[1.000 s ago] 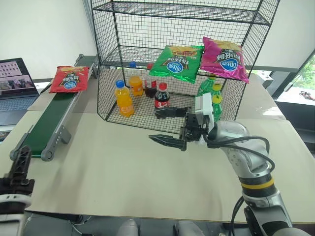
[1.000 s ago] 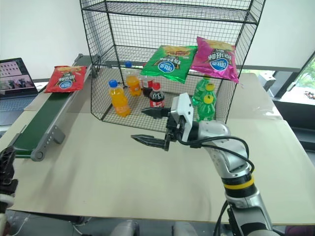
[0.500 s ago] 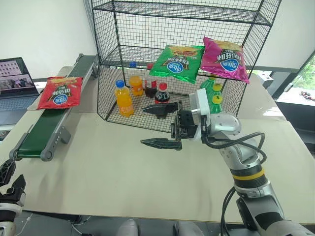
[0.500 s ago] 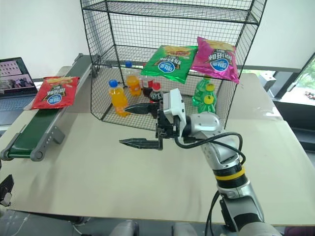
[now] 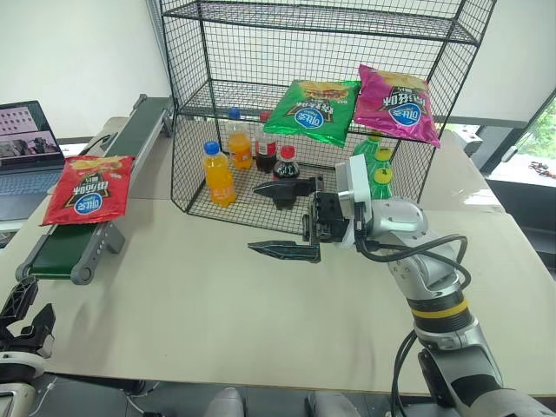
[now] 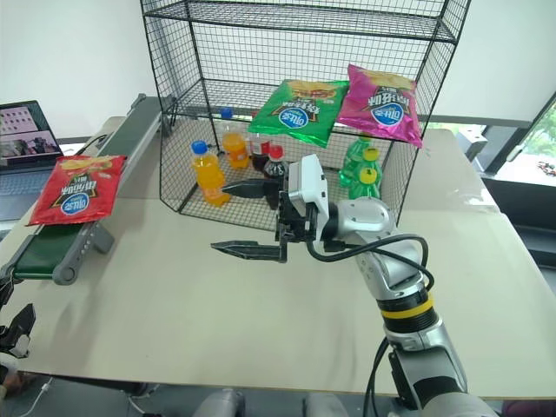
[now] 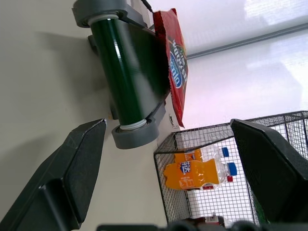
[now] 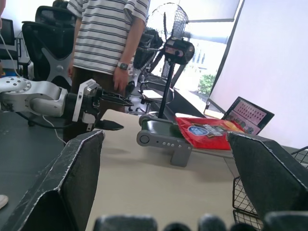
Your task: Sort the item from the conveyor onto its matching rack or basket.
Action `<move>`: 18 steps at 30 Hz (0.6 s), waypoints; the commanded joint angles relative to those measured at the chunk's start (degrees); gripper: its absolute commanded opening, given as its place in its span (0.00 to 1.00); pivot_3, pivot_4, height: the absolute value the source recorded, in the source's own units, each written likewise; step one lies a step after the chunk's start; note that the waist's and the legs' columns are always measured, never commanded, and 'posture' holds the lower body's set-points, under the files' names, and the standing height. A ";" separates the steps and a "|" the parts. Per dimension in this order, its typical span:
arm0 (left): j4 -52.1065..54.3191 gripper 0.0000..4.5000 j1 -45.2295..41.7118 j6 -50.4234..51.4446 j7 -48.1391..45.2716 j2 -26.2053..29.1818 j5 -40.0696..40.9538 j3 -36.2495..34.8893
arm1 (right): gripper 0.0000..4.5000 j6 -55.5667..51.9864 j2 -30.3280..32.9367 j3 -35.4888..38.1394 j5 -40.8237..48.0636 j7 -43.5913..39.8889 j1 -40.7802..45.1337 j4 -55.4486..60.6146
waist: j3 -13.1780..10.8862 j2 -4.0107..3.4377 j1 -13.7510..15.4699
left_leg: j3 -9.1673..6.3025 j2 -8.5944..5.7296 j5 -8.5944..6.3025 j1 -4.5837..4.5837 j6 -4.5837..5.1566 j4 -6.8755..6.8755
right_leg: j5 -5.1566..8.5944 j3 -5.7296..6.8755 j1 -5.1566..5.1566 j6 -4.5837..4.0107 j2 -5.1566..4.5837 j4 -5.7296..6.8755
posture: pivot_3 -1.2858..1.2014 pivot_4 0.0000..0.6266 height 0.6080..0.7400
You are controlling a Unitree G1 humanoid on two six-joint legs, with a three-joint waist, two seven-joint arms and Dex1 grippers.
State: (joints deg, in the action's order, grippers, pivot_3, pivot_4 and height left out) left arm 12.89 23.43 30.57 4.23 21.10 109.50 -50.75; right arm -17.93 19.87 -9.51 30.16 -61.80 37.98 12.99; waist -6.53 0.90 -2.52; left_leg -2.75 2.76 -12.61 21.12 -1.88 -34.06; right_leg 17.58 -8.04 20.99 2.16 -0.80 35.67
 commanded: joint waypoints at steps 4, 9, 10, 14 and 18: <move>0.41 0.98 0.46 0.43 -1.47 1.49 1.17 -2.24 | 1.00 -0.29 -0.18 1.28 2.77 0.06 0.25 3.03 | 0.00 0.00 0.01 | -0.01 0.00 0.02 0.00 -0.03 0.08 | 0.01 0.00 0.04 -0.02 0.00 0.00 | 0.52 0.24 0.98; -0.53 0.98 0.53 0.43 -1.52 1.91 1.37 -2.89 | 1.00 -0.88 -0.11 1.12 3.89 0.10 0.16 3.81 | -0.01 -0.01 0.00 | 0.00 0.00 0.02 0.00 -0.03 0.10 | 0.02 0.00 0.05 -0.03 -0.01 0.00 | 0.52 0.24 0.98; -0.73 0.98 0.59 0.46 -1.59 1.97 1.37 -3.02 | 1.00 -0.99 -0.06 1.07 4.02 0.22 0.13 3.95 | -0.01 -0.01 0.00 | -0.01 0.00 0.02 0.00 -0.03 0.11 | 0.02 0.00 0.05 -0.04 -0.01 0.00 | 0.52 0.24 0.98; -1.90 0.98 0.36 0.70 -1.90 2.29 0.92 -3.12 | 1.00 -1.71 -0.14 1.16 4.29 0.69 0.24 4.12 | -0.01 -0.01 0.02 | -0.01 0.01 0.02 0.00 -0.03 0.12 | 0.05 0.00 0.08 -0.09 -0.01 0.00 | 0.52 0.24 0.98; -3.03 0.98 -0.41 0.74 -2.32 2.33 -0.05 -2.52 | 1.00 -2.05 -0.06 1.25 4.46 1.05 0.19 4.44 | -0.03 0.02 0.04 | -0.01 0.01 0.02 0.00 -0.04 0.13 | 0.05 0.00 0.08 -0.09 -0.01 0.00 | 0.52 0.24 0.98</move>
State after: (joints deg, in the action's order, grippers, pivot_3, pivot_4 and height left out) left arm 10.11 23.28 31.20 2.97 22.31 110.09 -52.34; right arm -19.47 19.78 -9.49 32.95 -61.12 37.81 15.38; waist -6.56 0.92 -2.48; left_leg -2.75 2.77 -12.58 21.12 -1.93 -33.93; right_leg 17.63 -8.03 21.07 2.07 -0.81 35.67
